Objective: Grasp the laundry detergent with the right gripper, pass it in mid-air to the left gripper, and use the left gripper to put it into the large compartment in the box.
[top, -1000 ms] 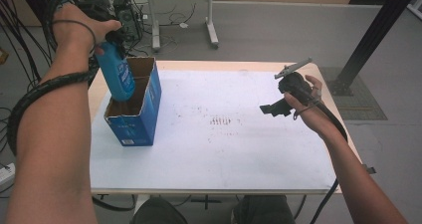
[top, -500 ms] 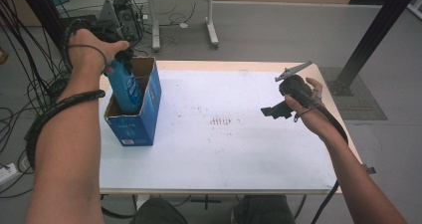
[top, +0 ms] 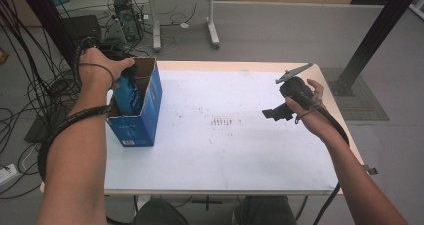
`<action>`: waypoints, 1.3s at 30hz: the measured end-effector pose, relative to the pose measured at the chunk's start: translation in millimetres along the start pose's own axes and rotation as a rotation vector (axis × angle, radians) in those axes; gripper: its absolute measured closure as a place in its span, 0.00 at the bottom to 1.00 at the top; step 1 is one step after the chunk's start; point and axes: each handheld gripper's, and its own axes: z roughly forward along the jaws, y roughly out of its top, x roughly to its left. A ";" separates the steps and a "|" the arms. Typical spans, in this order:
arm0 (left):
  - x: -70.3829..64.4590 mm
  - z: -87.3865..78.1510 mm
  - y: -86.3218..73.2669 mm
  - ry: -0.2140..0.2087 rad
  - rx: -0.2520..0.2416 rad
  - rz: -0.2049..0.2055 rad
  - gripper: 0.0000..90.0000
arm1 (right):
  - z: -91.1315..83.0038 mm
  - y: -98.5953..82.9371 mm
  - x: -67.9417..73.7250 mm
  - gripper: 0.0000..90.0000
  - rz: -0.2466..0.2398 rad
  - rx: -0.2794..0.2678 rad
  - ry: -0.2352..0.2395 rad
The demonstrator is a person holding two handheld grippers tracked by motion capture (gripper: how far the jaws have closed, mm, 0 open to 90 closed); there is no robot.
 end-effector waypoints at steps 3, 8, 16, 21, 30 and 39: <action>0.3 5.5 -0.7 -0.002 -0.001 0.003 0.41 | 1.6 -0.2 0.4 0.00 0.001 0.002 0.002; 0.0 14.2 -1.6 -0.001 -0.001 0.002 0.41 | 1.8 0.0 -0.1 0.00 0.001 0.004 0.000; -3.8 25.5 -3.0 0.001 0.000 0.011 0.41 | 2.4 -0.3 0.4 0.00 0.000 0.006 0.001; -4.8 34.0 -4.4 -0.005 0.005 0.013 0.41 | 3.2 -2.4 -0.6 0.00 0.005 0.008 0.003; -3.1 46.7 -6.4 -0.001 0.013 0.012 0.41 | 2.3 -4.5 -3.4 0.00 0.009 0.009 -0.001; -3.1 55.1 -7.0 -0.002 0.016 0.019 0.41 | 3.5 -3.6 -2.9 0.00 0.008 0.012 0.000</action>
